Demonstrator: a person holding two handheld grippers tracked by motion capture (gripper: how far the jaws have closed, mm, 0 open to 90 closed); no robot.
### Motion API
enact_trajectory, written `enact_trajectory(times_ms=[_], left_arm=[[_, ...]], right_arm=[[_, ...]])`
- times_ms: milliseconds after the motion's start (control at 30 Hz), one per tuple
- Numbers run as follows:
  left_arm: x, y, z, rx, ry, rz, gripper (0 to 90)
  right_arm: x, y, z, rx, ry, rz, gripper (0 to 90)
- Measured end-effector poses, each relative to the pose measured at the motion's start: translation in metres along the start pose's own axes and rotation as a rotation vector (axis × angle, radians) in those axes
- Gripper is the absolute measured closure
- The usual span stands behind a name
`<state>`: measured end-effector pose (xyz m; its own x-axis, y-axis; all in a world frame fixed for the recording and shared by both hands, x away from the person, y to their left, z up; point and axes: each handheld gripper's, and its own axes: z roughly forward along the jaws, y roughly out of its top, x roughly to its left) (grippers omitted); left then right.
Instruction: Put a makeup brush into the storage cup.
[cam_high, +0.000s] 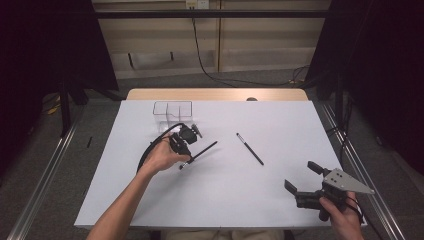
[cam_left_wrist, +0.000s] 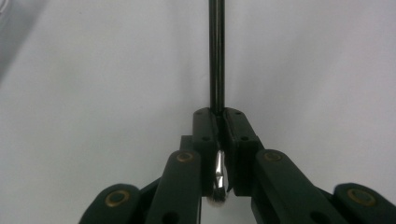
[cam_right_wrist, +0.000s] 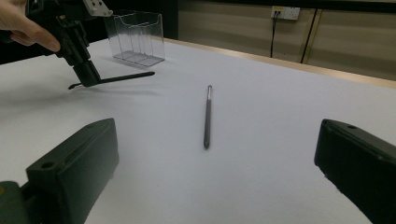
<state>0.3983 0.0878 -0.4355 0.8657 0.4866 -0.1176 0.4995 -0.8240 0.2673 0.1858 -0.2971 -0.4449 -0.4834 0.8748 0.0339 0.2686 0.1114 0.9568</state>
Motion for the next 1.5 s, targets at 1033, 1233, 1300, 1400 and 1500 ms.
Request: enact_trajectory(times_ms=[1033,1233,1300,1400,1500], left_arm=[[0.001,-0.044,-0.037,-0.459,-0.009,-0.066,84.2],[0.003,-0.050,-0.041,-0.528,-0.004,-0.073,84.2],[0.001,-0.055,-0.042,-0.568,0.002,-0.061,84.2],[0.002,-0.060,-0.043,-0.618,0.010,-0.067,84.2],[0.003,-0.062,-0.045,-0.662,0.007,-0.069,84.2]], right_arm=[[-0.001,0.000,-0.001,-0.005,-0.005,0.005,0.0],[-0.001,0.000,-0.001,-0.006,-0.004,0.004,0.0],[-0.001,0.000,-0.001,-0.006,-0.004,0.004,0.0],[0.000,0.001,-0.001,-0.007,-0.002,0.004,0.0],[0.000,0.001,0.000,-0.006,0.000,0.003,0.0]])
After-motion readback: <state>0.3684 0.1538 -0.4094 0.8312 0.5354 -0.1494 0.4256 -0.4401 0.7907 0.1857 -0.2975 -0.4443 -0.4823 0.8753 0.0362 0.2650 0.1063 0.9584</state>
